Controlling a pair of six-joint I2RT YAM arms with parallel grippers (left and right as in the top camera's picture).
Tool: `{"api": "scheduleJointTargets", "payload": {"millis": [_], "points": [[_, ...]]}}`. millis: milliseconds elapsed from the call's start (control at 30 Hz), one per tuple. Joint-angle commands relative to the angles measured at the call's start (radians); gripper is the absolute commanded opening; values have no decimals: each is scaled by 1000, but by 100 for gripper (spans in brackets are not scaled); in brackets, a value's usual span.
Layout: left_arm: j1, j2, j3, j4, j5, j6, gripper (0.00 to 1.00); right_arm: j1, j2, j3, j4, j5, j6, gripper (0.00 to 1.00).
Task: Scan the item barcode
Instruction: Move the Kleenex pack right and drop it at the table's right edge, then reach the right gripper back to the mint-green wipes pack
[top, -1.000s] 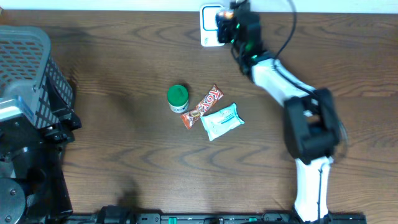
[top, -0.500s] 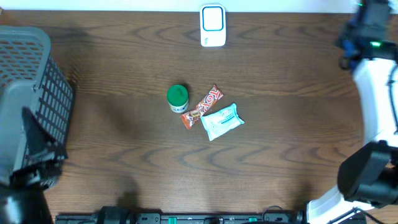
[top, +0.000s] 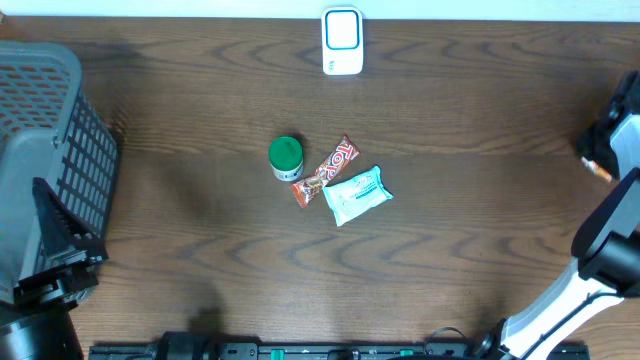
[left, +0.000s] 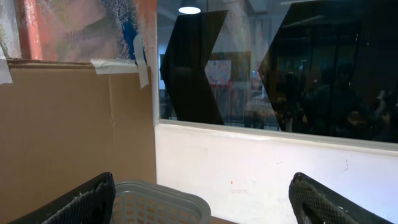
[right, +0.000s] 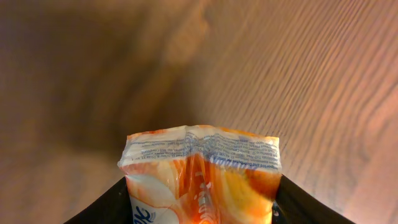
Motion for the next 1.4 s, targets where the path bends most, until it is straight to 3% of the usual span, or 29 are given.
{"api": "scheduleJointTargets", "payload": {"millis": [0, 33, 133, 300, 567, 667, 700, 800, 867, 1000, 1200, 1367], "points": [[5, 1, 2, 5, 5, -2, 89, -35, 43, -10, -7, -33, 15, 56], [5, 1, 2, 5, 5, -2, 89, -41, 43, -10, -14, -36, 16, 61], [5, 1, 2, 5, 5, -2, 89, -46, 13, 5, -29, -43, 9, 99], [5, 1, 2, 5, 5, -2, 89, -37, -121, 79, -97, -135, -29, 99], [5, 1, 2, 6, 5, -2, 89, 66, -388, 100, -217, -719, -29, 99], [5, 1, 2, 6, 5, -2, 89, 163, -412, 100, -294, -829, -29, 99], [5, 1, 2, 6, 5, -1, 89, 203, -412, 100, -334, -841, -30, 94], [5, 1, 2, 5, 5, -1, 89, 355, -407, 73, -431, -809, -163, 85], [5, 1, 2, 5, 4, -1, 89, 481, -407, 42, -452, -684, -206, 97], [5, 1, 2, 5, 4, -1, 89, 763, -407, -24, -447, -386, -188, 99], [5, 1, 2, 5, 4, -1, 89, 1126, -399, -216, -248, -120, -186, 99], [5, 1, 2, 5, 4, -1, 89, 1312, -390, -342, -93, 0, -144, 99]]}}
